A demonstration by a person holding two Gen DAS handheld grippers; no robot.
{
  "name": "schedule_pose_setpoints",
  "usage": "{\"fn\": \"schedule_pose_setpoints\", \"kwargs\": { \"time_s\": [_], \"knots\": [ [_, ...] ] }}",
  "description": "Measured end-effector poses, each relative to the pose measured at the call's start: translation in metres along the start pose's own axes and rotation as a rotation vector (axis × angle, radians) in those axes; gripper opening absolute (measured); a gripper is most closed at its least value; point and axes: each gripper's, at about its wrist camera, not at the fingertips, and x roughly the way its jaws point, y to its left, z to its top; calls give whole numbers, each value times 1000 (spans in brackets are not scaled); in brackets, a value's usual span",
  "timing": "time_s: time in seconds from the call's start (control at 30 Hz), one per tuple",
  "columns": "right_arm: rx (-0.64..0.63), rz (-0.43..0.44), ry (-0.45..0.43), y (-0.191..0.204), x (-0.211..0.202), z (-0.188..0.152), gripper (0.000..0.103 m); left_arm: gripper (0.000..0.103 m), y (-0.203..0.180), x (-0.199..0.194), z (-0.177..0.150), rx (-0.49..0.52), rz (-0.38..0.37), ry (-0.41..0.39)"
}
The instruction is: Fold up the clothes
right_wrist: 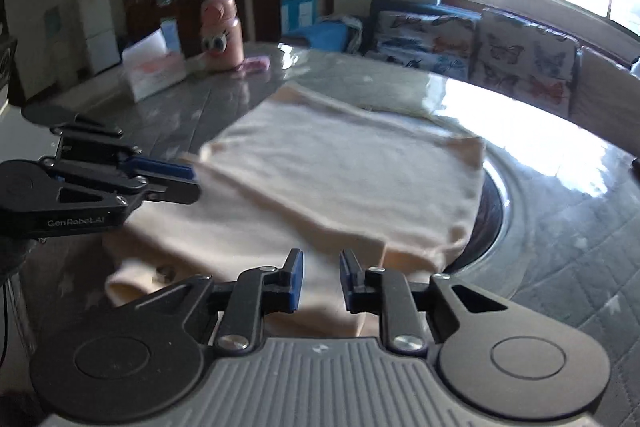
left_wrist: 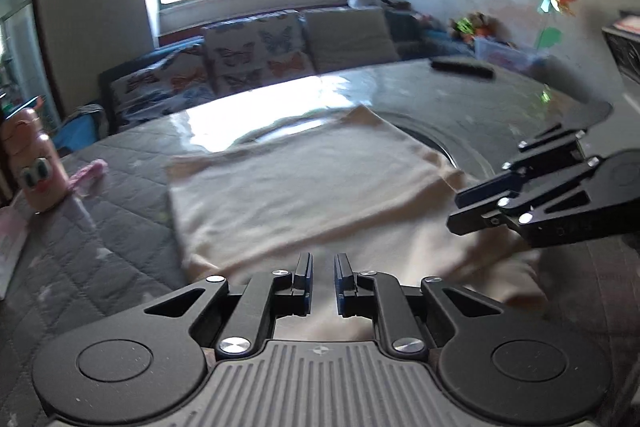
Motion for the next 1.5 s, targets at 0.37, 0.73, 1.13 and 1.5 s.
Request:
{"fn": "schedule_pose_setpoints", "kwargs": {
  "time_s": [0.37,0.73,1.13,1.5],
  "knots": [
    [2,-8,-11,-1,-15,-12,21,15,-11,-5,0,13,-21,-23],
    [-20,45,-46,10,-14,-1,27,20,-25,3,-5,59,-46,-3],
    [-56,57,10,12,-6,-11,36,33,-11,-44,-22,130,-25,-14],
    [-62,56,10,3,-36,-18,48,47,-33,-63,-50,337,-34,-34]
  ]
}}
